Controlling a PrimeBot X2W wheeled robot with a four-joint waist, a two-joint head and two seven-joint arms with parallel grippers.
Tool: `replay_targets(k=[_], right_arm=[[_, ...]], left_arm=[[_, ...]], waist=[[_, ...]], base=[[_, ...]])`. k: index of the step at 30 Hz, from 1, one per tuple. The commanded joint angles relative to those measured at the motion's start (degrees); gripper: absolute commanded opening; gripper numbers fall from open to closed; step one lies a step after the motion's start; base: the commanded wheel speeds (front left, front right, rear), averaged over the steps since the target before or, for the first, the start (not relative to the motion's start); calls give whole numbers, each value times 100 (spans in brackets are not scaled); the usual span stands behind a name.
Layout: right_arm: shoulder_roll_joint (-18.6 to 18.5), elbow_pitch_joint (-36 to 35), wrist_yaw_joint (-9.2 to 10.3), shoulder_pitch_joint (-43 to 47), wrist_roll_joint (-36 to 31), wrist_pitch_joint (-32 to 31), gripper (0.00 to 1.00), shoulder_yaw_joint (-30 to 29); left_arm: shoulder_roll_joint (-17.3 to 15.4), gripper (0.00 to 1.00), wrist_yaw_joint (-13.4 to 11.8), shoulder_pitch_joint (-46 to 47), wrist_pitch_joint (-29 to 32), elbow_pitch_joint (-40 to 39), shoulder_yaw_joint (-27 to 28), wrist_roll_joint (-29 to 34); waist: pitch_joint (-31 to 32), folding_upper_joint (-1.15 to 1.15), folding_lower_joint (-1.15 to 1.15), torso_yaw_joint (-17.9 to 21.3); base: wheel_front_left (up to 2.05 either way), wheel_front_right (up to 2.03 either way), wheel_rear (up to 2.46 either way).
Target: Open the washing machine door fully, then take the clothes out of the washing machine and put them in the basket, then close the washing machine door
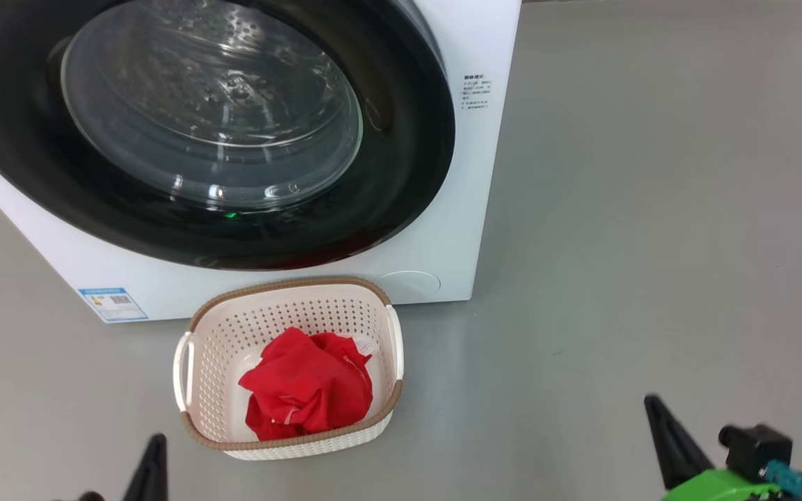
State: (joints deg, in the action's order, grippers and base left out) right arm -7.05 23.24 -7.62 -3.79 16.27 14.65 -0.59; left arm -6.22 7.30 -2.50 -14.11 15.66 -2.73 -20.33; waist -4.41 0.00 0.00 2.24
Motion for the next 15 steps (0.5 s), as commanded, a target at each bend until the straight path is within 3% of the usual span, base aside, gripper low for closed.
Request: replay_targets(k=[1,8,15], right_arm=[[13,23,0,12,15,-4,0,0],[42,-19,1,21,420,-118,0,-33],[64,-65,1,-1,845,-235,0,-65]], left_arm=[[17,0,0,-1,4,21,-5,-15],[39,0,1,29,103,16,28,-409],[47,0,2,86,208,15,68,-821]], waist=[[0,0,0,0],[37,0,14,-12],[48,0,1,-25]], base=[[0,0,0],[0,0,0],[0,0,0]])
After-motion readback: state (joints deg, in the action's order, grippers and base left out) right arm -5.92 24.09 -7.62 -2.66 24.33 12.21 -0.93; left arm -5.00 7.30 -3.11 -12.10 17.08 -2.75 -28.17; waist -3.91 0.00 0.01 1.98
